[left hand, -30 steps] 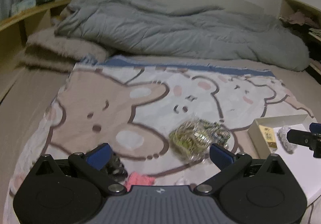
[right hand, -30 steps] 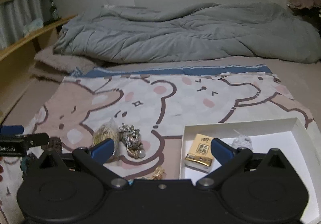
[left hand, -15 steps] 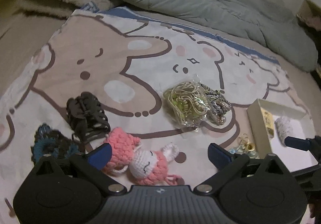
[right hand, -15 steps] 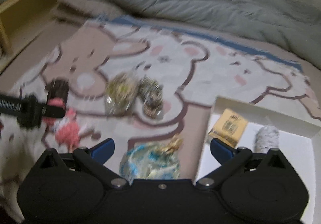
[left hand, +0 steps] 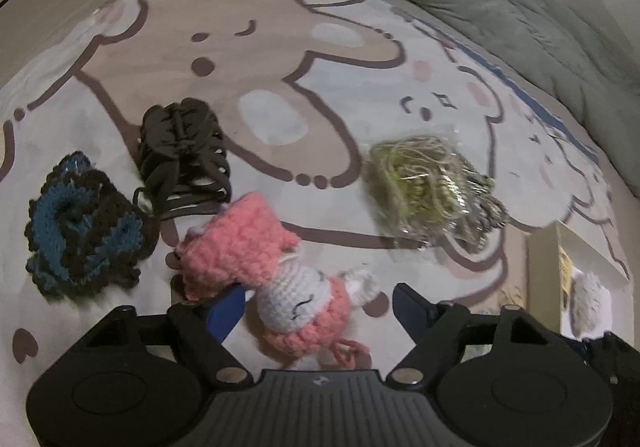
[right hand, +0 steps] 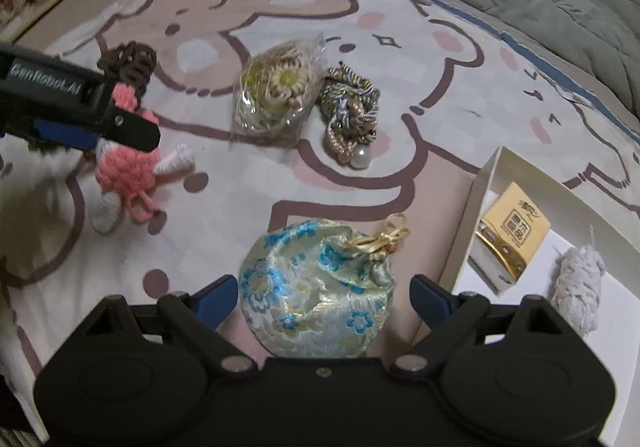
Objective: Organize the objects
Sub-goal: 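Grasp the pink-and-white crocheted doll with the left tool while the right tool grasps the blue floral pouch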
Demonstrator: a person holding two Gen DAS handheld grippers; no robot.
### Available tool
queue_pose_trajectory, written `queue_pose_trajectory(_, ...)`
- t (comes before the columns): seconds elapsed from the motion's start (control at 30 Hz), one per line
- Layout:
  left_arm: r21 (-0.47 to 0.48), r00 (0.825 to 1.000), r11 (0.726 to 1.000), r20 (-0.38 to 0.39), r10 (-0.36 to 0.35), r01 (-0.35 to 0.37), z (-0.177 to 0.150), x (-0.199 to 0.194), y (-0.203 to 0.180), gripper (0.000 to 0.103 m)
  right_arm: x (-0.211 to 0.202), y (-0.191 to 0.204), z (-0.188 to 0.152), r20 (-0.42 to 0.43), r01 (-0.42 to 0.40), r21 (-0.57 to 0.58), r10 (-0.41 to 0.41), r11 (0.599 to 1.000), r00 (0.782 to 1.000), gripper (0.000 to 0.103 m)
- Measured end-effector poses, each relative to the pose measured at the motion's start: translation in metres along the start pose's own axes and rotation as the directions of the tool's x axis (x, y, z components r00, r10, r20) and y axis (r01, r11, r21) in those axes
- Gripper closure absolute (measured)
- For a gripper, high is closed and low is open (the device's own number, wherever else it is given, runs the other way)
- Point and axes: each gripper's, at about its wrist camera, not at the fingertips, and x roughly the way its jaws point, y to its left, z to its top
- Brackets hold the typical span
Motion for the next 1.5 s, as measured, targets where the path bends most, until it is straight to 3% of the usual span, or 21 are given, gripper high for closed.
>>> queue_pose_trajectory(0.13, -0.018, 0.999, 0.999, 0.013, 0.029, -0.029, 0.003, 0.009, 0.004, 0.032, 0.01, 0.003, 0.002, -0.03, 0.015, -0.031, -0.016, 0.999, 0.999, 0.01)
queue_pose_trajectory(0.3, 0.007, 1.0, 1.0, -0.005, 0.014, -0.014, 0.008, 0.018, 0.009, 0.04, 0.018, 0.003, 0.005, -0.056, -0.014, -0.024, 0.012, 1.0, 0.998, 0.015)
queue_pose_trajectory(0.4, 0.047, 1.0, 0.999, -0.011, -0.011, 0.012, 0.009, 0.019, 0.008, 0.047, 0.02, 0.006, 0.005, -0.064, -0.015, -0.045, 0.012, 0.999, 0.998, 0.016)
queue_pose_trajectory(0.57, 0.156, 0.999, 0.987, -0.022, -0.039, 0.042, 0.009, 0.02, 0.003, 0.049, 0.017, 0.009, 0.004, -0.053, -0.022, -0.052, 0.019, 0.998, 0.998, 0.022)
queue_pose_trajectory(0.77, 0.306, 0.995, 0.948, -0.064, -0.071, 0.087, 0.004, 0.016, 0.0, 0.05, 0.006, 0.013, -0.004, -0.044, -0.083, -0.059, 0.08, 0.995, 0.996, 0.025)
queue_pose_trajectory(1.0, 0.478, 0.987, 0.864, -0.122, -0.109, 0.155, -0.01, 0.006, -0.002, 0.051, -0.007, 0.029, -0.012, -0.056, -0.186, -0.091, 0.182, 0.978, 0.982, 0.026)
queue_pose_trajectory(1.1, 0.506, 0.984, 0.846, -0.139, -0.115, 0.17, -0.012, 0.003, 0.002, 0.051, -0.012, 0.039, -0.015, -0.067, -0.222, -0.109, 0.215, 0.969, 0.974, 0.026)
queue_pose_trajectory(1.17, 0.487, 0.984, 0.856, -0.132, -0.122, 0.172, -0.011, 0.0, 0.006, 0.051, -0.014, 0.045, -0.016, -0.07, -0.237, -0.125, 0.23, 0.963, 0.971, 0.026)
queue_pose_trajectory(1.4, 0.266, 0.994, 0.959, -0.075, -0.084, 0.101, -0.005, 0.005, 0.013, 0.047, -0.013, 0.05, -0.016, -0.079, -0.231, -0.097, 0.224, 0.968, 0.971, 0.023)
queue_pose_trajectory(1.5, 0.126, 0.997, 0.99, -0.032, -0.066, 0.07, -0.005, 0.007, 0.015, 0.038, -0.013, 0.044, -0.013, -0.075, -0.239, -0.029, 0.237, 0.97, 0.969, 0.021)
